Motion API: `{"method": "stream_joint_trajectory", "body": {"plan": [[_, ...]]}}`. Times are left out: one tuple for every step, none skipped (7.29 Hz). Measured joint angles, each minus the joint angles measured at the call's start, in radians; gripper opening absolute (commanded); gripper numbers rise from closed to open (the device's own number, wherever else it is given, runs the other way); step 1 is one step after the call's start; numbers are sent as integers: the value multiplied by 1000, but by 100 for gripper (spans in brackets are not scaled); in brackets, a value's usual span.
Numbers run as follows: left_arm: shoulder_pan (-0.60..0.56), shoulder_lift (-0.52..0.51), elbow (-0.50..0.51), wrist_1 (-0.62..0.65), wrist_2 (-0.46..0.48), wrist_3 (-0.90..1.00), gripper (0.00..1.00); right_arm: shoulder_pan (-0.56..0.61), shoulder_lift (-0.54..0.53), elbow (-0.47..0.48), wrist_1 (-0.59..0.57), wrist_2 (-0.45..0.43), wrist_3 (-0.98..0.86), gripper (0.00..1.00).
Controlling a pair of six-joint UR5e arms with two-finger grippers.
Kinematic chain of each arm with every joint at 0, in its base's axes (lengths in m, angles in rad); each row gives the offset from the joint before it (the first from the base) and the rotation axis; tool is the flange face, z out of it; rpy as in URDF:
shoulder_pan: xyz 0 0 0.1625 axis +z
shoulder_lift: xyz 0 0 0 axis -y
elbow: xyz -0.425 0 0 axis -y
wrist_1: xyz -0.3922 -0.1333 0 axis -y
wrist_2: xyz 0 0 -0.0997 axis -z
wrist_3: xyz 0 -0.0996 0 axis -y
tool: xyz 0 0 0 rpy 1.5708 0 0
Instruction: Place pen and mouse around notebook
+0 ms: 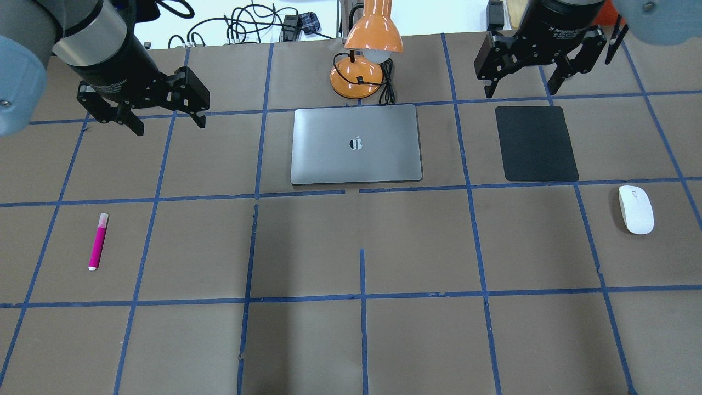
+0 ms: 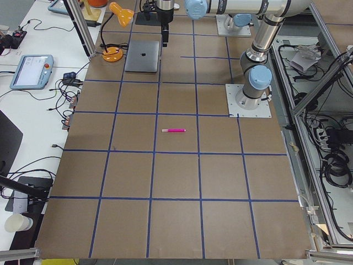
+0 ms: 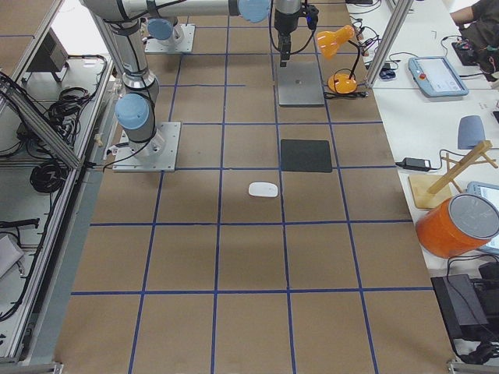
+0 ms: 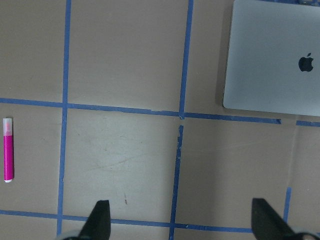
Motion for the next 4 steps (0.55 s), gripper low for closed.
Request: {"method": "stream_joint_trajectory", "body": {"plan": [[0,1,0,0,1,1,100,0,2,1,0,0,0,100],[0,1,0,2,2,4,100,0,5,1,-1,0,1,100],[0,2,-1,5,0,8,100,0,8,2,-1,0,-1,100],[5,3,-3,6,-1,12,100,-2,12,3,-2,-1,-6,100]]}}
